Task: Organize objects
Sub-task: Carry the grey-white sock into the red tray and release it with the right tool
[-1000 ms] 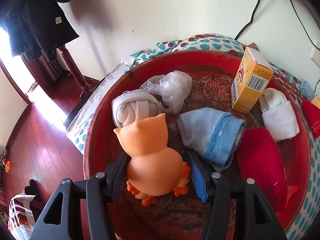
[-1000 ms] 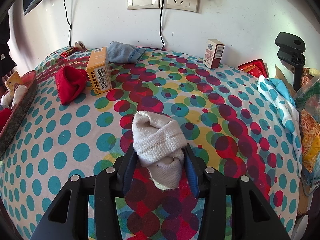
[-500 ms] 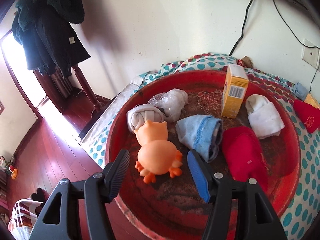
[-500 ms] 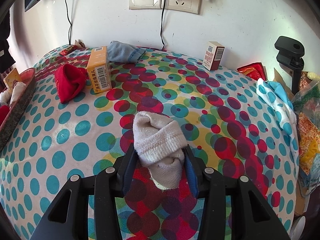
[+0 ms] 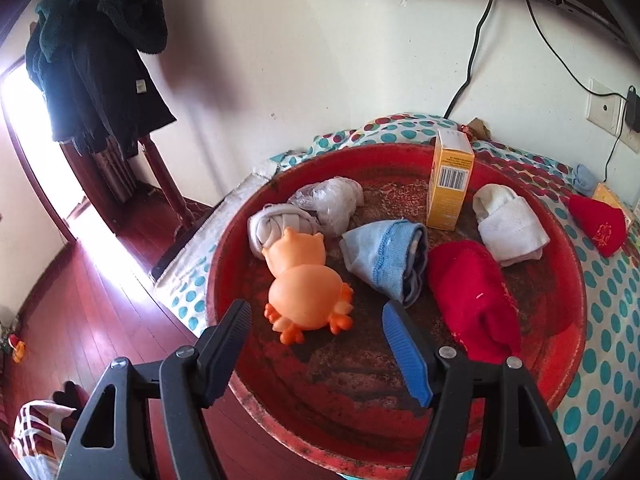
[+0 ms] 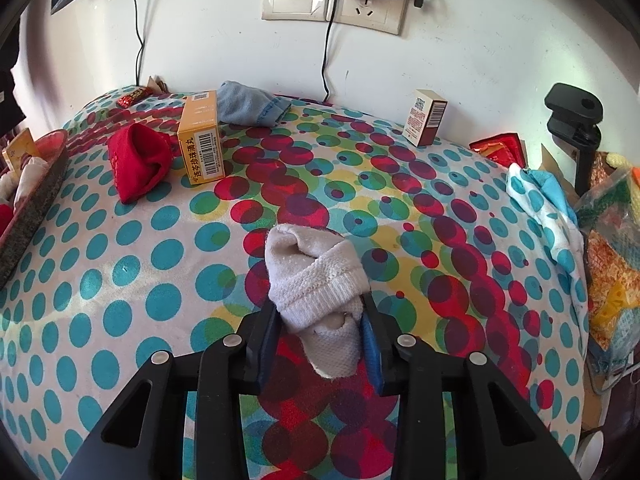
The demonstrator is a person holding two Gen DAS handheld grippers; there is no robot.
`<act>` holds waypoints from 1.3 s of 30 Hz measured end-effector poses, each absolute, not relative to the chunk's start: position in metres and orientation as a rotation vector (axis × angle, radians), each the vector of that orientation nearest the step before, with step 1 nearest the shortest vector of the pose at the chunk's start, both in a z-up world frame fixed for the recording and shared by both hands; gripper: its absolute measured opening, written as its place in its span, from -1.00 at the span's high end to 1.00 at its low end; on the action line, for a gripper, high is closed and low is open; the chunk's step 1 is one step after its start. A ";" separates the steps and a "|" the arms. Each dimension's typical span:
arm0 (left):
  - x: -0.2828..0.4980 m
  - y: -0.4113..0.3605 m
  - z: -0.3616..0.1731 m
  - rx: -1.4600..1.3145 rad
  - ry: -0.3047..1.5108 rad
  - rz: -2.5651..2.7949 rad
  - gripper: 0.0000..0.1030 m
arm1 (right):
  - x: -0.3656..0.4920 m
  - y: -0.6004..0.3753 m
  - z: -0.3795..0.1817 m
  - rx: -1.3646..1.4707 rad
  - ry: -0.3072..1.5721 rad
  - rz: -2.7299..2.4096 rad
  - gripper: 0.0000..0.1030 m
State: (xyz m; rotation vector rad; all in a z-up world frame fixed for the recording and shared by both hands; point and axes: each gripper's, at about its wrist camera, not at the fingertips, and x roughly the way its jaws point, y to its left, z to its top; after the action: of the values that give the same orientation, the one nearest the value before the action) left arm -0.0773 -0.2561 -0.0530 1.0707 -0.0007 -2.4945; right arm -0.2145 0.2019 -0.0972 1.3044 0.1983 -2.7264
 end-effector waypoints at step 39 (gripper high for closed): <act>-0.072 -0.285 -0.050 1.046 0.178 -2.484 -0.37 | -0.144 -0.078 -0.031 1.033 0.243 -2.274 0.36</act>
State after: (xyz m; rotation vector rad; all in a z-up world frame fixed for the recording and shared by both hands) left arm -0.0724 -0.2852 -0.0498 1.0462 0.1778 -2.4837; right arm -0.1435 -0.0783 -0.0308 1.0332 0.2433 -2.2737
